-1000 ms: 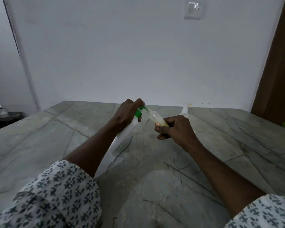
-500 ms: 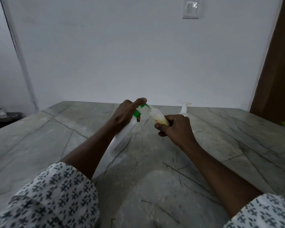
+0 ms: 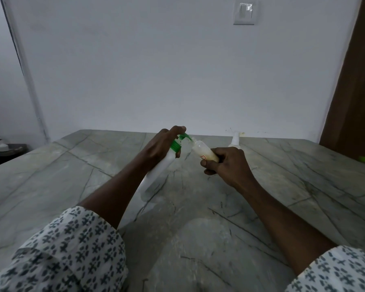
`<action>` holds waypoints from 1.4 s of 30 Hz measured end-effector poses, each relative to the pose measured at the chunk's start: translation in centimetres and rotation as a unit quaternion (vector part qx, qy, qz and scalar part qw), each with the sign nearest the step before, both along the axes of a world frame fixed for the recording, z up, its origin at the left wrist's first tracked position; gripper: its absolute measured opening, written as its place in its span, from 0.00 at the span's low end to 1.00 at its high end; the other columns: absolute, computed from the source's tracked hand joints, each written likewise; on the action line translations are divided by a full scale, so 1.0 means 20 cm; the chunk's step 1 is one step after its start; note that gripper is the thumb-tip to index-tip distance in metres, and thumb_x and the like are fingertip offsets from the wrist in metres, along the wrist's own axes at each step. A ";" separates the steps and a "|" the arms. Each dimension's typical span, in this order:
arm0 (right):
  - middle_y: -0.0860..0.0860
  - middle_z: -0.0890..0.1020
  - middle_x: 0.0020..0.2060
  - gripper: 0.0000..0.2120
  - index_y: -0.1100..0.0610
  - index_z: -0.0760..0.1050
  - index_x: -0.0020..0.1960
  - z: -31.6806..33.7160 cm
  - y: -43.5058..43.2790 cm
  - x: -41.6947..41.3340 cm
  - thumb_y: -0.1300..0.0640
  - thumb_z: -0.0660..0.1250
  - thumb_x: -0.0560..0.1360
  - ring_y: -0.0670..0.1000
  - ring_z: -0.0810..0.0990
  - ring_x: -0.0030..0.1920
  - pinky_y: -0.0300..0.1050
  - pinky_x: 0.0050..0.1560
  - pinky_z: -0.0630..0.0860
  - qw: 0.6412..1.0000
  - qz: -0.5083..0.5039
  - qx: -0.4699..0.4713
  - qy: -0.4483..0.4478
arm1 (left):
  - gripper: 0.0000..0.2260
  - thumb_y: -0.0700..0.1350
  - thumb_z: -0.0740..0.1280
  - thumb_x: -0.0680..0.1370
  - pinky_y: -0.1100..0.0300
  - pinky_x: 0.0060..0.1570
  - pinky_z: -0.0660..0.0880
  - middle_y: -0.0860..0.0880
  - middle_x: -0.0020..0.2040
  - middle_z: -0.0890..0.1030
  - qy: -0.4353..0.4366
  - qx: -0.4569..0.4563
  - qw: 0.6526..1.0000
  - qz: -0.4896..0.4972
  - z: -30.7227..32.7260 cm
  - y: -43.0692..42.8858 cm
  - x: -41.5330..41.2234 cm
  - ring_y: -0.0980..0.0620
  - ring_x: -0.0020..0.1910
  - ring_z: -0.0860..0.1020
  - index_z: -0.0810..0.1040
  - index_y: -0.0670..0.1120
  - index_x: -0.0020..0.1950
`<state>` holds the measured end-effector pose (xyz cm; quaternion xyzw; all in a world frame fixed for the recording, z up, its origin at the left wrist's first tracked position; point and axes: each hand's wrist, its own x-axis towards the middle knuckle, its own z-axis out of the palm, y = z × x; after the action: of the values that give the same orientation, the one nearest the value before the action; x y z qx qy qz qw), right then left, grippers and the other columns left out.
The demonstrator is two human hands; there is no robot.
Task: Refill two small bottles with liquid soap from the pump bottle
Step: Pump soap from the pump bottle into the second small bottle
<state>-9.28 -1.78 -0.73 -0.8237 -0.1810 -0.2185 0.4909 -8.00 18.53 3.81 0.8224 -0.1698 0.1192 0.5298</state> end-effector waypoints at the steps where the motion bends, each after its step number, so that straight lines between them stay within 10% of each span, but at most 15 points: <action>1: 0.58 0.85 0.42 0.14 0.62 0.82 0.54 0.00 0.00 0.00 0.59 0.77 0.69 0.49 0.85 0.32 0.46 0.40 0.84 1.000 0.000 0.003 -0.001 | 0.25 0.55 0.56 0.83 0.56 0.38 0.72 0.44 0.29 0.79 -0.001 0.001 1.000 0.002 0.00 0.00 0.00 0.51 0.26 0.76 0.78 0.43 0.33; 15: 0.56 0.85 0.45 0.18 0.62 0.81 0.56 -0.02 0.04 0.00 0.56 0.77 0.69 0.49 0.85 0.33 0.48 0.42 0.84 1.000 -0.009 -0.016 -0.005 | 0.24 0.53 0.56 0.80 0.43 0.53 0.75 0.46 0.29 0.82 -0.065 0.040 0.995 0.057 -0.04 0.01 0.06 0.50 0.31 0.76 0.79 0.45 0.30; 26: 0.54 0.84 0.42 0.16 0.62 0.82 0.54 -0.01 0.04 -0.01 0.57 0.77 0.69 0.48 0.85 0.32 0.48 0.41 0.84 1.000 -0.013 0.008 0.005 | 0.33 0.70 0.55 0.71 0.45 0.51 0.77 0.45 0.31 0.84 -0.056 0.031 0.995 0.080 -0.04 0.01 0.08 0.49 0.30 0.79 0.84 0.41 0.35; 42: 0.53 0.83 0.43 0.19 0.61 0.80 0.58 -0.01 0.04 0.00 0.57 0.77 0.69 0.46 0.85 0.35 0.47 0.45 0.84 1.000 -0.009 0.010 0.008 | 0.25 0.60 0.55 0.77 0.42 0.53 0.77 0.45 0.31 0.83 -0.083 0.050 0.992 0.084 -0.04 0.01 0.06 0.45 0.33 0.78 0.82 0.45 0.36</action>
<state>-9.29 -0.94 -0.93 -0.8220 -0.1674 -0.2183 0.4987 -6.73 18.65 3.10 0.8467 -0.1491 0.2221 0.4599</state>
